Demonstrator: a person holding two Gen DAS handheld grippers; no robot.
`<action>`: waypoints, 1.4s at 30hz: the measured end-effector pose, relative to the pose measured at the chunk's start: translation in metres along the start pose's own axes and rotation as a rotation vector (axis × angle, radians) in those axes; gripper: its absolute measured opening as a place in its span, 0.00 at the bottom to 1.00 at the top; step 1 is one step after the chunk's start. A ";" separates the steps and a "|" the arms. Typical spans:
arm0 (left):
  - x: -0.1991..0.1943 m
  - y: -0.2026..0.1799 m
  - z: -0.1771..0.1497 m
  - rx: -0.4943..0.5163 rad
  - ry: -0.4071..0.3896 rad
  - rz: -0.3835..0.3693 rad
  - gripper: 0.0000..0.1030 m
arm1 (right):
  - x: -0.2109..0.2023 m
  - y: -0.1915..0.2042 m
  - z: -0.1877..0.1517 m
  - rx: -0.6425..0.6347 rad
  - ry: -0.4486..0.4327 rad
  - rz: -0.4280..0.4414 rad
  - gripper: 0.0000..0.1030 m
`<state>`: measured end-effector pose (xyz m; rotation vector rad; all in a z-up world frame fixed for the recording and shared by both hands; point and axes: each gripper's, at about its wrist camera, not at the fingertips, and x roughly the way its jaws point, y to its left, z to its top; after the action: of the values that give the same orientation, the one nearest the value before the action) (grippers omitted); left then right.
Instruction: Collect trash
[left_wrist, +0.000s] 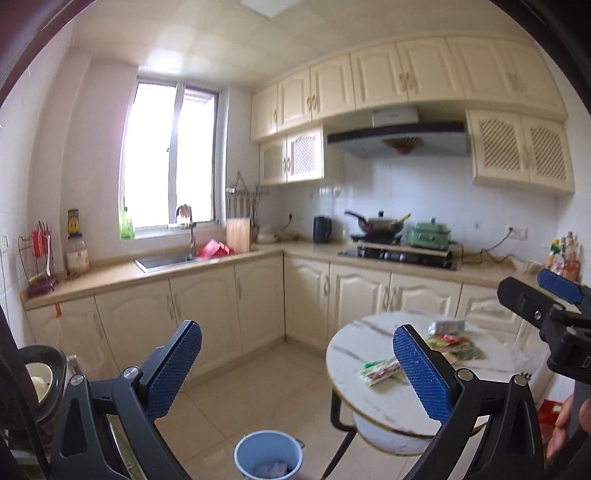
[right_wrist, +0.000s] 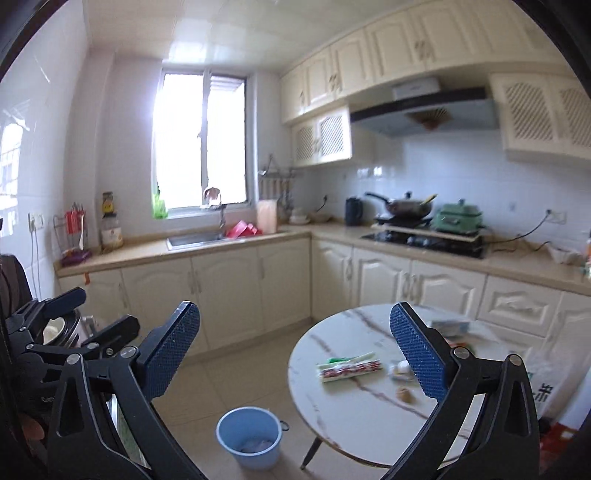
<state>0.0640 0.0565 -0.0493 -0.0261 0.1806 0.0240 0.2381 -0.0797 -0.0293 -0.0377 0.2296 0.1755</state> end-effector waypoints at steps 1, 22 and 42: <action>-0.011 -0.004 0.000 -0.002 -0.016 -0.007 0.99 | -0.011 -0.004 0.005 -0.002 -0.014 -0.014 1.00; -0.124 -0.012 -0.042 -0.016 -0.084 -0.009 0.99 | -0.077 -0.022 0.021 0.001 -0.080 -0.101 1.00; -0.093 -0.018 0.006 -0.008 -0.057 -0.013 0.99 | -0.067 -0.030 0.012 0.012 -0.052 -0.117 1.00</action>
<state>-0.0263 0.0369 -0.0265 -0.0345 0.1233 0.0126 0.1817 -0.1195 -0.0020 -0.0350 0.1763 0.0585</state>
